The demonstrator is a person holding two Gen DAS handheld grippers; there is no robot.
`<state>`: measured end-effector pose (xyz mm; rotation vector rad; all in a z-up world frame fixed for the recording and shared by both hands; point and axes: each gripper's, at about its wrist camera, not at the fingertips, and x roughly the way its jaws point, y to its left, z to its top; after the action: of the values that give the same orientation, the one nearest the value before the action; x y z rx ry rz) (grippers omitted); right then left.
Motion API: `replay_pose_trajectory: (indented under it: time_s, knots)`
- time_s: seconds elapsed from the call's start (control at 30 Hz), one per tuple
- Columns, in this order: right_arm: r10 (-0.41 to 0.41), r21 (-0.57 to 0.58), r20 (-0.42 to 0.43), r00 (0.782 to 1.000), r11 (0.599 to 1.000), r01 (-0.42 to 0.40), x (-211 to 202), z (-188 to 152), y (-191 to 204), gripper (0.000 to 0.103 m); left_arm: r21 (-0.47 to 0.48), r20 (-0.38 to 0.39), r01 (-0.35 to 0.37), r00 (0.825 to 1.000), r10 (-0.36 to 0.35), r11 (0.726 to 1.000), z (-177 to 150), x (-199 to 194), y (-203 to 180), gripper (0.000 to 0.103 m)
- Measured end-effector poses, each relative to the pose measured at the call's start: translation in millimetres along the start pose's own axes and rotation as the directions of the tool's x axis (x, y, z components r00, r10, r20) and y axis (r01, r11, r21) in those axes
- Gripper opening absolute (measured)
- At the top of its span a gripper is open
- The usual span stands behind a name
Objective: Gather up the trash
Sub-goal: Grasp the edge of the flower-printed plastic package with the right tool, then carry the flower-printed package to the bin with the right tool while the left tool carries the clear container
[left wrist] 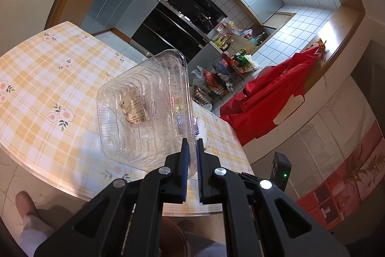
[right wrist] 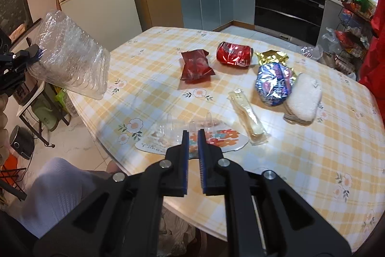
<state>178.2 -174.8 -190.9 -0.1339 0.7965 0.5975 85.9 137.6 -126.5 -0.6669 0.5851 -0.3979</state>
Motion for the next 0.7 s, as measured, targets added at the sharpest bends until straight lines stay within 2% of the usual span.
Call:
replay_pose_trajectory:
  time_s: [0.17,0.3,0.43,0.53,0.7]
  knots:
    - [-0.012,-0.006,0.039,0.999,1.000,0.012,-29,-1,8,0.004,0.014,0.010,0.017,1.000,-0.017,1.000,-4,-12,-12,0.006]
    - [-0.028,-0.005,0.010,1.000,1.000,0.028,-32,-7,9,0.004,0.025,0.015,0.028,0.999,-0.029,0.999,-8,-20,-20,0.006]
    - [-0.040,0.017,-0.082,0.996,0.999,0.042,-9,-27,1,0.007,0.028,0.007,0.030,1.000,-0.030,0.999,-15,-23,-22,0.006]
    - [-0.051,0.040,-0.154,0.987,0.998,0.058,15,-51,-8,0.025,0.032,-0.003,0.024,1.000,-0.024,0.999,-19,-22,-21,0.006]
    - [-0.055,0.061,-0.225,0.973,0.996,0.071,52,-73,-15,0.028,0.025,-0.018,0.013,1.000,-0.013,1.000,-22,-16,-15,0.006]
